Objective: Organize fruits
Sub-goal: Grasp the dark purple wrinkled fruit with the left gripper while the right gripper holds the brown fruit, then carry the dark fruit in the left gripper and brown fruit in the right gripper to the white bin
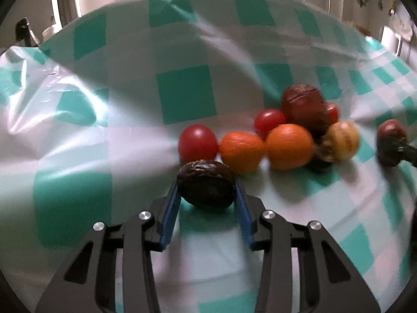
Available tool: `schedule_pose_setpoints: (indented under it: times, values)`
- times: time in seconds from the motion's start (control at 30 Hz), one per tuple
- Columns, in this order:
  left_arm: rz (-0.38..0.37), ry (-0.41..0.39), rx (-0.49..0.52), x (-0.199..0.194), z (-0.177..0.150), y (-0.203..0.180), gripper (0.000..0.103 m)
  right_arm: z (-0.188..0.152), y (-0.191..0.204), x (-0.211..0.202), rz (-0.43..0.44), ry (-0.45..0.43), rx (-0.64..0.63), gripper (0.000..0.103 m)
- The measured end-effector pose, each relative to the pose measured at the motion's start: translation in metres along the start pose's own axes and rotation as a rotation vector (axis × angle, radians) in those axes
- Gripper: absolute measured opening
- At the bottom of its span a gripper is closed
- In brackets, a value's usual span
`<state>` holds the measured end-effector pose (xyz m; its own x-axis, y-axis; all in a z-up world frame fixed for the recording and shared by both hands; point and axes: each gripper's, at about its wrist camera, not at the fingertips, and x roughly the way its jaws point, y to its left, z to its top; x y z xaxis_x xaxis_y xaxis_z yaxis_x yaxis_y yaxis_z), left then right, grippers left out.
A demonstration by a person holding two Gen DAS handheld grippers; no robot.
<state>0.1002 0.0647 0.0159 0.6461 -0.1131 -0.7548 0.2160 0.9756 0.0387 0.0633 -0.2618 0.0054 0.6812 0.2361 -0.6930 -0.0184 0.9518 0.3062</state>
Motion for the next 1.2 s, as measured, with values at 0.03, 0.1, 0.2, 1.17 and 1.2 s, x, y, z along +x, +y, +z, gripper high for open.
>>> schedule_pose_setpoints:
  times: [0.03,0.1,0.2,1.17,1.2]
  values:
    - [-0.011,-0.015,-0.027,-0.009,-0.001,-0.001,0.041,0.0,-0.002,0.0,0.008,0.0,0.008,0.064]
    - [-0.021,-0.04,-0.085,-0.022,-0.008,-0.003,0.041,0.0,-0.004,0.0,0.014,-0.001,0.012,0.064]
    - [-0.022,-0.084,-0.148,-0.043,-0.022,-0.014,0.041,0.0,-0.005,0.0,0.018,0.0,0.016,0.064]
    - [-0.085,-0.267,-0.343,-0.129,-0.107,-0.029,0.041,-0.067,-0.004,-0.074,-0.042,-0.035,0.117,0.063]
    - [-0.088,-0.272,-0.339,-0.137,-0.115,-0.032,0.041,-0.079,0.004,-0.086,-0.063,-0.031,0.075,0.063]
